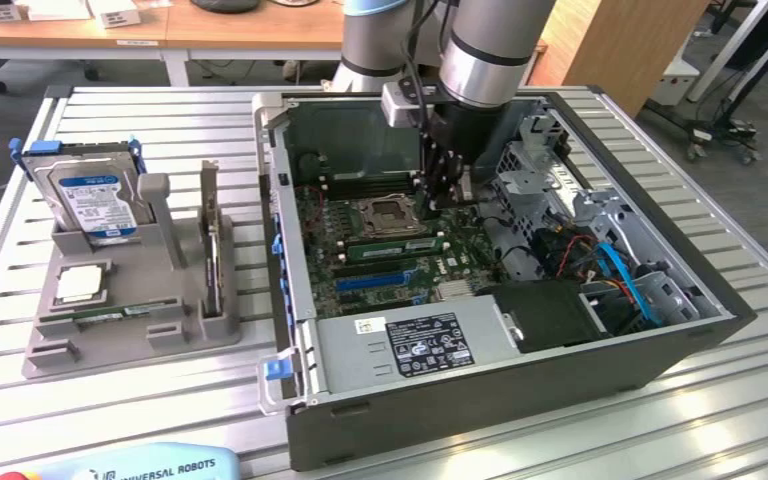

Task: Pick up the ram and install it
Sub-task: 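Press down the ram until it locks into place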

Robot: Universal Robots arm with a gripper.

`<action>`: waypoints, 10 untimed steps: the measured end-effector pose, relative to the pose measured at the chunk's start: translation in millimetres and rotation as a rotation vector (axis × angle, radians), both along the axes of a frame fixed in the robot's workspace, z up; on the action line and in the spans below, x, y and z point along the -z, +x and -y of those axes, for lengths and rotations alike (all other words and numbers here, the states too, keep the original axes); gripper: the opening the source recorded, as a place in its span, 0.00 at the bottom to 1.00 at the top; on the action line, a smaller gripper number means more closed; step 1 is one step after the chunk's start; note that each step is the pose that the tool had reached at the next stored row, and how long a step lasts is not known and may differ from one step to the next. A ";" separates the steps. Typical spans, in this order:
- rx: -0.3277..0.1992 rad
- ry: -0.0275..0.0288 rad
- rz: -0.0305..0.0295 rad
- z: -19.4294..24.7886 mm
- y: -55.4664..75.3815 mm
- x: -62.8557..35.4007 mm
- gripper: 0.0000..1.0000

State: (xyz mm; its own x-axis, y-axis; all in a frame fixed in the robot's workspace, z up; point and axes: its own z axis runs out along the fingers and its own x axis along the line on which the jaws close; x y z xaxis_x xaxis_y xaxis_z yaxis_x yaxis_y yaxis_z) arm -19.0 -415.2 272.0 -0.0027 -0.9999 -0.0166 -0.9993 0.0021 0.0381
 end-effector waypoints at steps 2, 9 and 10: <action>0.000 0.0001 0.0000 0.0 4.1 0.0 0.10; 0.000 0.0001 0.0000 0.0 17.6 0.0 0.10; 0.000 0.0001 0.0000 0.0 19.3 0.1 0.10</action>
